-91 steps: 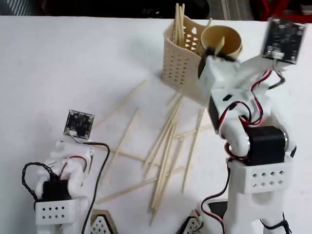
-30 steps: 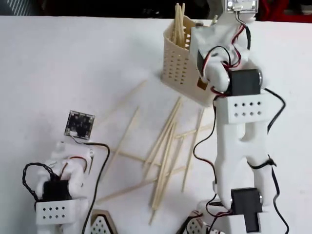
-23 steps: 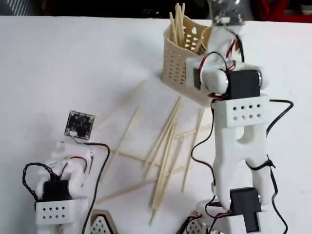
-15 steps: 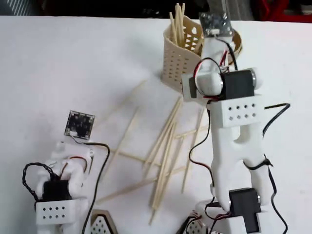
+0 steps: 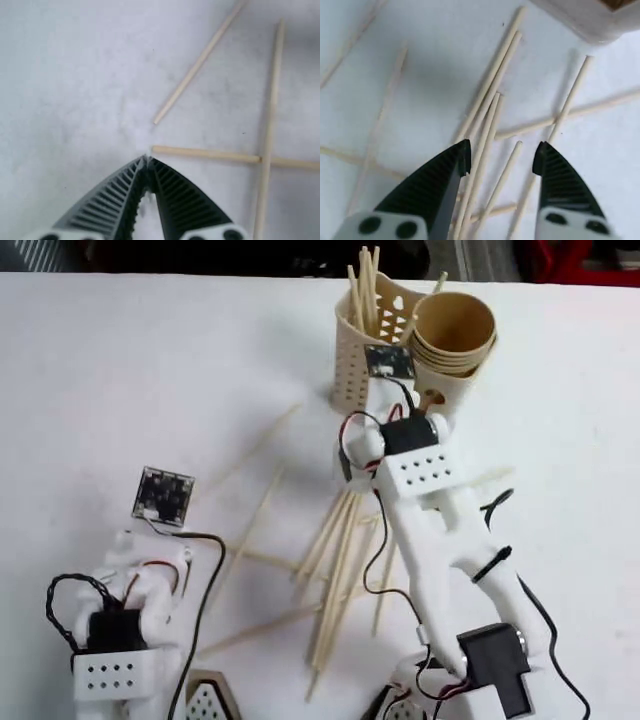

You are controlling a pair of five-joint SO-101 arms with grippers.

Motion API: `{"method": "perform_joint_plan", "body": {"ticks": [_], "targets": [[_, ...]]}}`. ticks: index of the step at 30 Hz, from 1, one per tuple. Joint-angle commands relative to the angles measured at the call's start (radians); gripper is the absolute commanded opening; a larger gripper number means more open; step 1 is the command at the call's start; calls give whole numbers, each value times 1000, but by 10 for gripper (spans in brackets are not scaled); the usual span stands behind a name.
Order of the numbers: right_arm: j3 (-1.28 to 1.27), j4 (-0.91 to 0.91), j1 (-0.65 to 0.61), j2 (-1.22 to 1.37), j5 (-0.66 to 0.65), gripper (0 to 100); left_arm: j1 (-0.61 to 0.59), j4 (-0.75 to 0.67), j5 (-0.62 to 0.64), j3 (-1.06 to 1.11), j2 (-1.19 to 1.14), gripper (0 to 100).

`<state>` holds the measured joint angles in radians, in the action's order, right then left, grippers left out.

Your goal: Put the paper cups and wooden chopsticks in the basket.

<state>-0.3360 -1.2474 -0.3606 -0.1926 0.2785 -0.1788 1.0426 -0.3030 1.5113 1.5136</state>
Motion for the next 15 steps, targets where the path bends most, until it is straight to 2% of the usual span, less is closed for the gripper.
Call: {"method": "perform_joint_plan", "body": {"ticks": [1,8,15], "targets": [[-37,124,-7,12,29,219,-1,-15,-11,-3,10,26],[-6,254,-13,236,83,219,1,-15,-11,-3,10,26],[109,255,-15,415,124,217,1,-15,-11,-3,10,26]]}}
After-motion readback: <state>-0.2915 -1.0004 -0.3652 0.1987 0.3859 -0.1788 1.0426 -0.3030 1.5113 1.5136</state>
